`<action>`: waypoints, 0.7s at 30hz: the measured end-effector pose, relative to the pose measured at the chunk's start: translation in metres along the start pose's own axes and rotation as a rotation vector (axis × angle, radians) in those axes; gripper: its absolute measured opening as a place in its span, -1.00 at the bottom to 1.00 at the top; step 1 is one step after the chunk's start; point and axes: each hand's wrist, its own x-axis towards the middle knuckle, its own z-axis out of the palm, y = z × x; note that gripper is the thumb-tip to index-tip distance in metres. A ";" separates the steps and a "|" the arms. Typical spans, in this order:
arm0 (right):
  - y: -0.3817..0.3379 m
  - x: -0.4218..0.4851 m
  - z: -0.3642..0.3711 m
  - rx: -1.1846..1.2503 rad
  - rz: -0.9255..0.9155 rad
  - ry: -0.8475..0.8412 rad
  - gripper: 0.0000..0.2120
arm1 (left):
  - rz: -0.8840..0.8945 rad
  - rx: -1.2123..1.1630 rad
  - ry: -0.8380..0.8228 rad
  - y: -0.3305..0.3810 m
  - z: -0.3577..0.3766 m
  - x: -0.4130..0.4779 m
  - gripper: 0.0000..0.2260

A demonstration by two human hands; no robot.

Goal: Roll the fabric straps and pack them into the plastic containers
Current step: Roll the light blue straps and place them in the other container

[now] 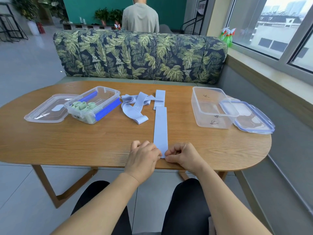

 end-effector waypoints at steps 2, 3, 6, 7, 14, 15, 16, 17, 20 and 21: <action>0.003 0.002 0.002 -0.044 -0.027 0.026 -0.91 | 0.000 -0.014 0.002 -0.001 0.001 -0.001 -0.87; 0.005 0.002 0.002 -0.063 -0.040 0.037 -0.89 | -0.002 -0.023 0.002 -0.001 0.001 -0.001 -0.88; 0.007 0.004 0.004 -0.090 -0.065 0.057 -0.82 | 0.000 -0.055 -0.011 -0.005 0.003 0.000 -0.91; 0.008 0.004 0.004 -0.100 -0.074 0.064 -0.82 | 0.001 -0.069 -0.017 -0.005 0.003 0.000 -0.92; 0.008 0.001 0.003 -0.170 -0.135 0.080 -0.98 | -0.072 -0.164 -0.062 -0.009 0.000 0.002 -0.89; 0.007 0.000 0.003 -0.181 -0.139 0.082 -0.98 | -0.085 -0.175 -0.077 -0.009 0.000 0.002 -0.87; 0.007 -0.001 0.003 -0.189 -0.140 0.086 -0.99 | -0.099 -0.183 -0.094 -0.009 -0.001 0.002 -0.87; 0.008 -0.001 0.003 -0.193 -0.141 0.090 -0.98 | -0.116 -0.188 -0.107 -0.008 -0.001 0.002 -0.87; 0.008 -0.002 0.003 -0.194 -0.134 0.107 -0.97 | -0.170 -0.208 -0.125 -0.007 -0.001 0.003 -0.89; 0.007 -0.002 0.003 -0.191 -0.125 0.108 -0.96 | -0.186 -0.210 -0.129 -0.007 -0.002 0.003 -0.89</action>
